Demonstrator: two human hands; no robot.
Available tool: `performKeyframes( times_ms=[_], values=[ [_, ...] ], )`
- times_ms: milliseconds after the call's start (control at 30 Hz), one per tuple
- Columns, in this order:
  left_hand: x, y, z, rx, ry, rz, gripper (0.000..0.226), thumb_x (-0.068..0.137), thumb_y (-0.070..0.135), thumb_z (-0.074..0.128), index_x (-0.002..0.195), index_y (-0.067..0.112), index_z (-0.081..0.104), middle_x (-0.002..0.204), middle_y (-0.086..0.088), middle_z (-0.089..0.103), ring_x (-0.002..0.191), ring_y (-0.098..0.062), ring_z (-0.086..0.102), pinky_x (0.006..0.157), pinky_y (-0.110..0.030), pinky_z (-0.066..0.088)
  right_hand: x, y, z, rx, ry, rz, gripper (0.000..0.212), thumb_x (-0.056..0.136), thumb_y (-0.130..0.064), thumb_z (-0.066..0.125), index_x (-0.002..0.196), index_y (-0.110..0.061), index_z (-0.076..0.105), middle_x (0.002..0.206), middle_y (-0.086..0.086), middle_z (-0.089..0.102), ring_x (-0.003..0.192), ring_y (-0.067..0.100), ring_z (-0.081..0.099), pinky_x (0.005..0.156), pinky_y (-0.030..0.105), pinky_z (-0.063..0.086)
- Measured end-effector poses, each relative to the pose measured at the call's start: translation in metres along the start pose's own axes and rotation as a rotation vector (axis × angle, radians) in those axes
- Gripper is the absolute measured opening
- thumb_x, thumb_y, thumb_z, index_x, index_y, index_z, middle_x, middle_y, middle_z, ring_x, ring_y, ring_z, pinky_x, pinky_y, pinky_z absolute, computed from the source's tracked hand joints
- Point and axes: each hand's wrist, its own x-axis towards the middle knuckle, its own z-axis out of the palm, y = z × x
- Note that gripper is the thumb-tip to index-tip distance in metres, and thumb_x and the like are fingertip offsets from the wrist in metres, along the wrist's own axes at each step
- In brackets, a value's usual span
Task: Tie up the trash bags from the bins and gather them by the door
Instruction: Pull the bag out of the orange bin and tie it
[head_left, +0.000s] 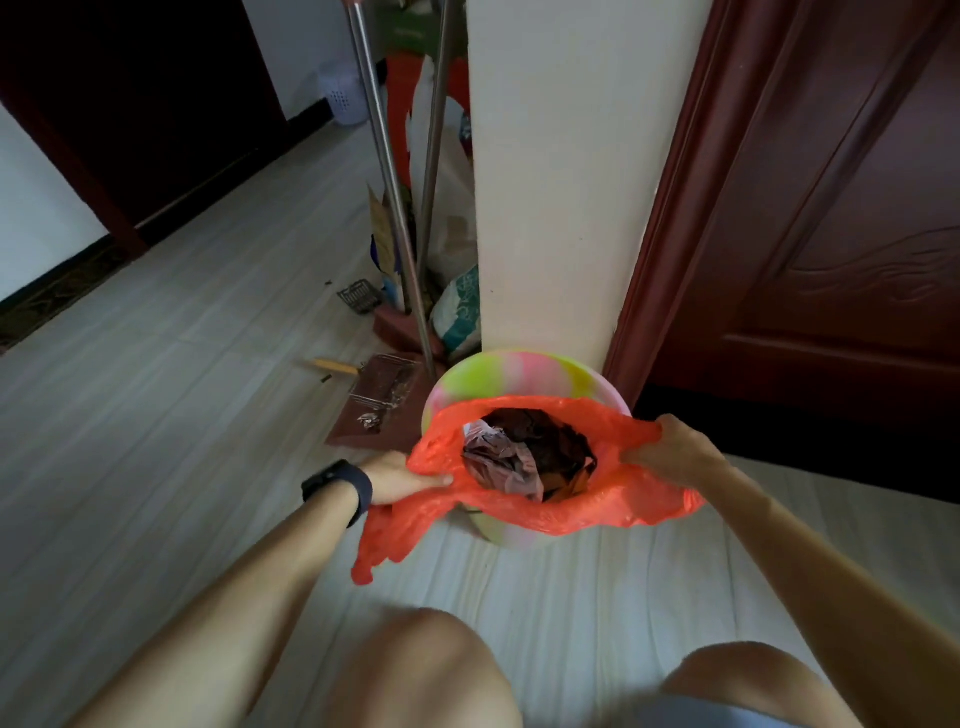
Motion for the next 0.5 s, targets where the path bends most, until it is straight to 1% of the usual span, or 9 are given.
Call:
performKeyframes(
  times_ms=[67, 133, 167, 233, 300, 367, 433, 467, 500],
  values=[
    [-0.01, 0.009, -0.01, 0.174, 0.023, -0.086, 0.052, 0.081, 0.067, 0.061, 0.097, 0.018, 0.068, 0.095, 0.0, 0.069, 0.084, -0.019, 0.063, 0.076, -0.027, 0.048, -0.011, -0.003, -0.01, -0.132, -0.017, -0.013, 0.055, 0.08, -0.047, 0.068, 0.117, -0.007, 0.059, 0.107, 0.015, 0.067, 0.102, 0.034, 0.064, 0.072, 0.031, 0.042],
    [-0.016, 0.02, -0.019, 0.256, 0.076, -0.115, 0.035, 0.085, 0.048, 0.06, 0.088, 0.013, 0.064, 0.096, -0.005, 0.068, 0.085, -0.024, 0.063, 0.069, -0.026, 0.045, -0.023, -0.008, -0.019, -0.184, -0.05, -0.035, 0.046, 0.079, -0.047, 0.066, 0.103, -0.008, 0.065, 0.09, 0.009, 0.068, 0.091, 0.031, 0.067, 0.067, 0.029, 0.044],
    [-0.02, 0.026, -0.023, 0.243, 0.086, -0.104, 0.027, 0.082, 0.038, 0.06, 0.081, 0.011, 0.062, 0.091, -0.006, 0.067, 0.082, -0.024, 0.062, 0.065, -0.025, 0.044, -0.03, -0.012, -0.024, -0.168, -0.075, -0.052, 0.04, 0.077, -0.046, 0.065, 0.093, -0.009, 0.069, 0.081, 0.007, 0.068, 0.083, 0.027, 0.068, 0.065, 0.029, 0.047],
    [-0.028, 0.037, -0.029, 0.159, 0.09, -0.049, 0.019, 0.076, 0.029, 0.061, 0.067, 0.012, 0.059, 0.073, -0.004, 0.064, 0.07, -0.021, 0.06, 0.059, -0.024, 0.043, -0.044, -0.024, -0.034, -0.101, -0.128, -0.121, 0.029, 0.081, -0.038, 0.064, 0.069, -0.012, 0.072, 0.066, 0.004, 0.07, 0.069, 0.017, 0.067, 0.068, 0.029, 0.051],
    [-0.041, 0.051, -0.035, 0.06, 0.076, 0.031, 0.027, 0.079, 0.029, 0.069, 0.059, 0.015, 0.057, 0.058, 0.0, 0.06, 0.057, -0.017, 0.054, 0.054, -0.023, 0.04, -0.058, -0.039, -0.042, 0.09, -0.153, -0.191, 0.032, 0.086, -0.029, 0.065, 0.058, -0.013, 0.068, 0.057, 0.001, 0.067, 0.053, 0.01, 0.061, 0.06, 0.024, 0.049],
    [-0.054, 0.068, -0.043, -0.063, 0.063, 0.097, 0.033, 0.081, 0.033, 0.076, 0.06, 0.017, 0.056, 0.052, 0.003, 0.057, 0.047, -0.013, 0.05, 0.046, -0.021, 0.037, -0.072, -0.053, -0.051, 0.372, -0.134, -0.25, 0.024, 0.089, -0.021, 0.067, 0.068, -0.009, 0.067, 0.058, 0.001, 0.063, 0.048, 0.009, 0.056, 0.05, 0.021, 0.045],
    [-0.066, 0.084, -0.052, -0.189, 0.094, 0.164, 0.029, 0.083, 0.029, 0.076, 0.065, 0.016, 0.058, 0.053, 0.001, 0.059, 0.045, -0.011, 0.054, 0.043, -0.018, 0.04, -0.083, -0.066, -0.062, 0.634, -0.132, -0.292, 0.009, 0.09, -0.013, 0.066, 0.084, -0.005, 0.067, 0.068, 0.007, 0.062, 0.055, 0.014, 0.057, 0.053, 0.023, 0.041],
    [-0.07, 0.092, -0.056, -0.235, 0.122, 0.209, 0.027, 0.084, 0.028, 0.074, 0.065, 0.016, 0.059, 0.055, 0.0, 0.06, 0.048, -0.012, 0.057, 0.047, -0.019, 0.044, -0.088, -0.073, -0.066, 0.744, -0.153, -0.306, 0.005, 0.088, -0.009, 0.066, 0.091, -0.005, 0.068, 0.074, 0.009, 0.062, 0.062, 0.017, 0.059, 0.058, 0.026, 0.039],
    [-0.074, 0.1, -0.061, -0.283, 0.145, 0.249, 0.026, 0.085, 0.028, 0.073, 0.065, 0.015, 0.061, 0.058, -0.001, 0.061, 0.053, -0.014, 0.058, 0.055, -0.023, 0.047, -0.092, -0.078, -0.07, 0.831, -0.174, -0.32, 0.01, 0.086, -0.008, 0.068, 0.096, -0.006, 0.069, 0.079, 0.01, 0.064, 0.069, 0.019, 0.06, 0.061, 0.028, 0.037]
  ],
)
